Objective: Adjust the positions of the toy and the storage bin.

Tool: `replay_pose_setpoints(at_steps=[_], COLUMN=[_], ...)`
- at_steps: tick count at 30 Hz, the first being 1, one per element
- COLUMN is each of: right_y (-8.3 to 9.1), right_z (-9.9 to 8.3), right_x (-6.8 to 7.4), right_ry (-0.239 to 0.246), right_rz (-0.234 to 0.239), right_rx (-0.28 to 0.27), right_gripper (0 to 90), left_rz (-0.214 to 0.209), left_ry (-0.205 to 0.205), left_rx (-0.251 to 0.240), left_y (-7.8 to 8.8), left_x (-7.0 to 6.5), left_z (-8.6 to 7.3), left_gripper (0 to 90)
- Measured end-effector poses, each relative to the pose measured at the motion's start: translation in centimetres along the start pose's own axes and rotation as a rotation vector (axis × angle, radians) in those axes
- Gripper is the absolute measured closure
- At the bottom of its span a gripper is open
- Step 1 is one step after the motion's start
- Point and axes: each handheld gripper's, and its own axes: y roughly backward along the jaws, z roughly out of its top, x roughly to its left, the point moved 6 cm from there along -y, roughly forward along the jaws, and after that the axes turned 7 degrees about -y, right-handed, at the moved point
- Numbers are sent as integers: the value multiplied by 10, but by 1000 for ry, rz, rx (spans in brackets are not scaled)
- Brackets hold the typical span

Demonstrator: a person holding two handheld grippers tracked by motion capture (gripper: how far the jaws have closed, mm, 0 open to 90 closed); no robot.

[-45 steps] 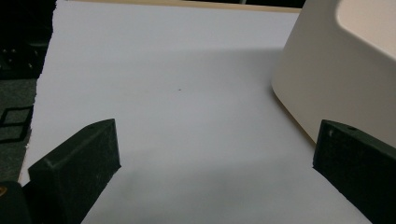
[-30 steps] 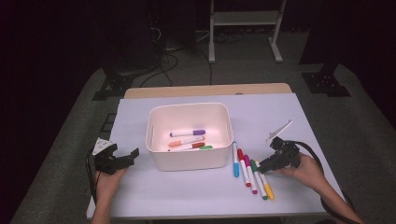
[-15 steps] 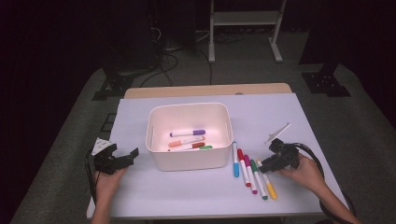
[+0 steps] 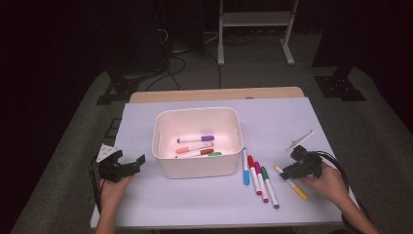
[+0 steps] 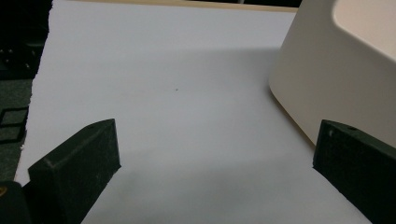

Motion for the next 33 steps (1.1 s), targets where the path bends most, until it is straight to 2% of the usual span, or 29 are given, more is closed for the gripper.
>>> replay_pose_setpoints(at_steps=[4,5,8,10,15,22,23,24,25,29,31,32,33], right_y=[3,4,4,6,3,3,4,4,5,14,22,22,33], right_z=[-2,-3,-4,-4,-7,-6,-6,-6,-4,1,7,7,16], right_x=[-5,-9,-12,-13,-8,-9,-12,-12,-13,-13,-10,-10,-5], right_ry=[-27,-44,-53,-23,3,-10,-27,-27,-40,-66,-66,-66,-55], right_rz=[14,33,43,5,-34,-19,8,8,43,120,158,158,194], right_rx=[-9,-14,-15,-13,-5,-5,2,2,-11,-31,-53,-53,-67], right_gripper=[739,749,753,750,743,752,752,752,752,752,752,752,752], left_rz=[1,0,0,1,0,0,1,1,2,1,0,0,1], left_ry=[0,0,-1,-2,-4,-4,-3,-2,0,-3,-2,-2,-2], left_rx=[-1,-1,0,0,0,-3,-2,-2,-1,0,-1,-1,-2], left_y=[0,0,0,0,0,0,0,0,0,-1,-1,-1,0], left_x=[0,0,0,0,-1,0,0,0,0,0,-1,-1,-1], left_z=[0,0,0,0,0,1,1,1,0,0,1,1,1], left_gripper=[0,0,0,0,0,0,0,0,0,0,0,0,0])
